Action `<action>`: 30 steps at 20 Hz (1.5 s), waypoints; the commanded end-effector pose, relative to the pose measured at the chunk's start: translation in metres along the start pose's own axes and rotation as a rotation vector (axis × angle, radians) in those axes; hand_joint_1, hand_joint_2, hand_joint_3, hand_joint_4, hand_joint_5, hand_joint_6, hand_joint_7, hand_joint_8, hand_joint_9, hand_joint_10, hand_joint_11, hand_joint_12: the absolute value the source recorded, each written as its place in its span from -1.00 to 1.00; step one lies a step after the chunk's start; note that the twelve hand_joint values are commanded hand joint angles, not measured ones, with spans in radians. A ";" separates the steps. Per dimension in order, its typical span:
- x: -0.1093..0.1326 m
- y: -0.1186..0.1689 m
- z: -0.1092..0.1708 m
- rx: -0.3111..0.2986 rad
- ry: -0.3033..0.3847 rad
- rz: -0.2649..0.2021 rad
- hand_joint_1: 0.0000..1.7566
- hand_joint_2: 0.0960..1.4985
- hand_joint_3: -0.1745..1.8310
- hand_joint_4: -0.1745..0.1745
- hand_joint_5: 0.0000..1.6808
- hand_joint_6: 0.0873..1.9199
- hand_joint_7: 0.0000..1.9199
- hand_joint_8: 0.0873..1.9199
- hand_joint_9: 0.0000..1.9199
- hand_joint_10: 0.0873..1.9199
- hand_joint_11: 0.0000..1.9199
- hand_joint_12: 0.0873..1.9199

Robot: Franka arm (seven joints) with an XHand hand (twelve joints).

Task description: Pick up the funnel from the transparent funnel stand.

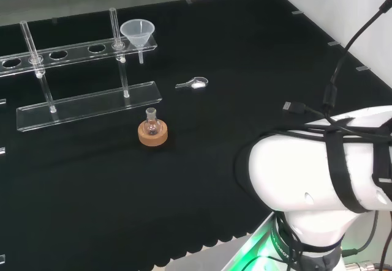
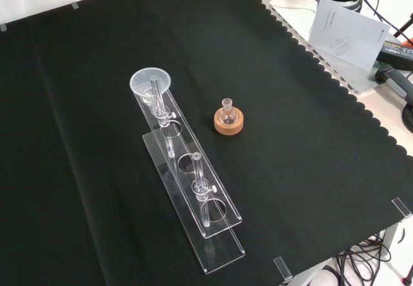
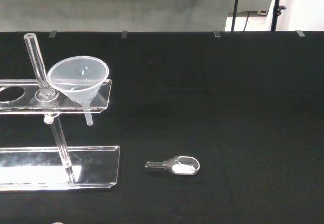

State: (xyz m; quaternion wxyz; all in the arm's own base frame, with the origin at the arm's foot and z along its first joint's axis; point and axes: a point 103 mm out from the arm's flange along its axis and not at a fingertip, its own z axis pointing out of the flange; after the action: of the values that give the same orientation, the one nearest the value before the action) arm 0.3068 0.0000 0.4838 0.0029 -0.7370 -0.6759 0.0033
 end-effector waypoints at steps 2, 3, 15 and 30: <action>0.003 0.000 0.000 -0.008 -0.023 0.011 -0.97 0.52 -0.52 0.09 -0.79 -1.00 -0.91 -1.00 -0.91 -0.35 -0.95 0.41; 0.005 0.001 0.000 -0.009 -0.025 0.013 -0.98 0.55 -0.52 0.10 -0.78 -1.00 -0.90 -1.00 -0.91 -0.36 -0.95 0.40; 0.015 0.026 0.011 0.022 -0.051 0.072 -1.00 0.58 -0.51 0.11 -0.77 -1.00 -0.90 -1.00 -0.90 -0.37 -0.95 0.40; 0.021 0.114 0.051 0.094 -0.084 -0.044 -1.00 0.55 -0.52 0.05 -0.77 -1.00 -0.90 -1.00 -0.89 -0.37 -0.97 0.42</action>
State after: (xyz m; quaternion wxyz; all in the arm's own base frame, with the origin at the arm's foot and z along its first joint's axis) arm 0.3663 0.0139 0.4543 -0.0013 -0.7423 -0.6671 0.0627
